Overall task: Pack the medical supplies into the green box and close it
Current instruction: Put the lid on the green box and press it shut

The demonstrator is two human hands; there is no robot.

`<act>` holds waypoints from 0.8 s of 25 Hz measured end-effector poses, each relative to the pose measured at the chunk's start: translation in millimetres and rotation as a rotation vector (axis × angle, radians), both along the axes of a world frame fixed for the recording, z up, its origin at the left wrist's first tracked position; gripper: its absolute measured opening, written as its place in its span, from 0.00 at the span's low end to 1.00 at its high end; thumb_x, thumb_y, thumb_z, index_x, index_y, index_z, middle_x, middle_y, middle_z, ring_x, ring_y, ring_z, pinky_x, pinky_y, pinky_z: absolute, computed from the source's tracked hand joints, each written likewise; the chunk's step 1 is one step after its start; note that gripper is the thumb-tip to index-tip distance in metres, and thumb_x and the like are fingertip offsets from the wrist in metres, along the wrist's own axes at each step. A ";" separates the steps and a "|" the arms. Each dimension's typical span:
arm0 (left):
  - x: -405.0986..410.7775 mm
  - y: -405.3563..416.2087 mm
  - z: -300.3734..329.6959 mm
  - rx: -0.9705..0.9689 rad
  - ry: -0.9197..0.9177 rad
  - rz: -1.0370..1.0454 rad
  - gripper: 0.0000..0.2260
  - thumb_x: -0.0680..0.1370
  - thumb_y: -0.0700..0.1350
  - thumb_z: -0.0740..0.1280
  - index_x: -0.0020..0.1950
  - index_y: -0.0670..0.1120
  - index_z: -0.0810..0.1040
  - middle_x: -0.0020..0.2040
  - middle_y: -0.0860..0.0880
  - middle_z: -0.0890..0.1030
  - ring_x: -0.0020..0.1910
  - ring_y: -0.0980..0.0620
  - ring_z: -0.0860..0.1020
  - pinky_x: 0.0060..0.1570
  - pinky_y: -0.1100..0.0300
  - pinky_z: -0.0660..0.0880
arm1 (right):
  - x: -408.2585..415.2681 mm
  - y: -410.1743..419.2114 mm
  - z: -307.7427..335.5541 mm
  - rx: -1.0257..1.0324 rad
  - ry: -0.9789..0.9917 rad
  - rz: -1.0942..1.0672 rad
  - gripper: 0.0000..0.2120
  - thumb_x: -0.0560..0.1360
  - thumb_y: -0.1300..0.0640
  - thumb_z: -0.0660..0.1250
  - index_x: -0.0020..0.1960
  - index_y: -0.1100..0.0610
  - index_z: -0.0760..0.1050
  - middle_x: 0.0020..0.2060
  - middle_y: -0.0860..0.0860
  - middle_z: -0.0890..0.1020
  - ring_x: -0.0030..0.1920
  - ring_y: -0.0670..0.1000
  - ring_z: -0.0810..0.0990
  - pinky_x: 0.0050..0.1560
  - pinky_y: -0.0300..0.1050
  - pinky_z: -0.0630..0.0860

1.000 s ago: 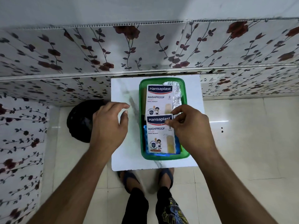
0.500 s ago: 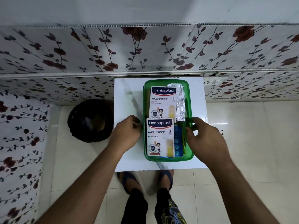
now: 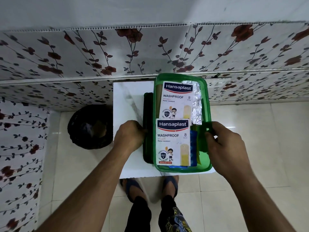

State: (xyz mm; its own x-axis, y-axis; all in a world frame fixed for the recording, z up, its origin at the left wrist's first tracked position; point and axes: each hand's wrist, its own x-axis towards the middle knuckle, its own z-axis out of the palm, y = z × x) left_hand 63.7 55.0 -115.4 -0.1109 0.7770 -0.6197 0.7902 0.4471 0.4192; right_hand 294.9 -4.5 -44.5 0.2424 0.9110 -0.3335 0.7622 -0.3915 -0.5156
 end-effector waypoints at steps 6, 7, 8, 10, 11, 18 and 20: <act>-41.4 0.1 90.1 0.284 0.179 0.154 0.11 0.70 0.48 0.67 0.36 0.42 0.70 0.31 0.45 0.74 0.30 0.47 0.72 0.29 0.58 0.65 | 3.9 0.1 -1.2 -0.039 -0.001 0.006 0.08 0.77 0.57 0.58 0.50 0.54 0.76 0.38 0.52 0.85 0.36 0.59 0.80 0.40 0.54 0.78; -42.3 -1.1 105.7 0.317 0.205 0.138 0.11 0.71 0.48 0.68 0.35 0.43 0.70 0.30 0.46 0.74 0.29 0.48 0.72 0.28 0.59 0.64 | -0.5 1.2 -4.7 -0.049 -0.009 0.016 0.08 0.77 0.56 0.58 0.50 0.54 0.75 0.40 0.52 0.85 0.38 0.59 0.81 0.41 0.54 0.78; -39.8 -1.7 119.7 0.345 0.214 0.128 0.12 0.71 0.48 0.68 0.34 0.45 0.69 0.29 0.47 0.74 0.28 0.49 0.73 0.27 0.60 0.64 | -6.2 2.5 -9.0 -0.056 -0.016 0.030 0.08 0.78 0.56 0.57 0.50 0.54 0.75 0.41 0.52 0.85 0.39 0.60 0.81 0.42 0.54 0.78; -27.1 -4.5 139.8 0.400 0.205 0.123 0.13 0.72 0.48 0.68 0.31 0.48 0.67 0.26 0.50 0.72 0.26 0.52 0.72 0.26 0.62 0.62 | -18.0 4.4 -17.8 -0.071 -0.042 0.074 0.08 0.78 0.56 0.57 0.51 0.55 0.74 0.42 0.53 0.85 0.41 0.61 0.80 0.41 0.53 0.76; -19.5 -6.1 144.8 0.437 0.199 0.116 0.14 0.72 0.47 0.68 0.31 0.49 0.66 0.25 0.51 0.71 0.25 0.53 0.71 0.26 0.62 0.61 | -23.6 4.4 -22.4 -0.076 -0.053 0.095 0.08 0.78 0.56 0.57 0.52 0.56 0.74 0.42 0.53 0.85 0.42 0.62 0.80 0.40 0.52 0.75; 51.1 -23.2 118.6 0.504 0.372 -0.204 0.13 0.71 0.56 0.64 0.39 0.48 0.67 0.28 0.52 0.71 0.25 0.47 0.71 0.24 0.60 0.63 | -33.2 4.1 -31.7 -0.097 0.136 0.025 0.11 0.79 0.50 0.60 0.58 0.49 0.77 0.48 0.45 0.86 0.42 0.53 0.84 0.43 0.48 0.77; 68.5 -30.0 108.5 0.515 0.421 -0.269 0.14 0.69 0.56 0.68 0.38 0.47 0.70 0.27 0.51 0.71 0.24 0.46 0.71 0.25 0.62 0.55 | -26.7 1.4 -30.8 -0.089 0.322 -0.088 0.10 0.79 0.48 0.60 0.55 0.45 0.79 0.46 0.42 0.86 0.39 0.47 0.85 0.47 0.52 0.80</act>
State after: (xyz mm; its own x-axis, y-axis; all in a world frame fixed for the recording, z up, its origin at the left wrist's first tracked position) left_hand 132.2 25.0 -6.9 -0.0237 0.9932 -0.1138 0.9863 0.0418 0.1595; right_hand 268.2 -3.1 -75.3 0.1882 0.8551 -0.4830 0.5268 -0.5030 -0.6852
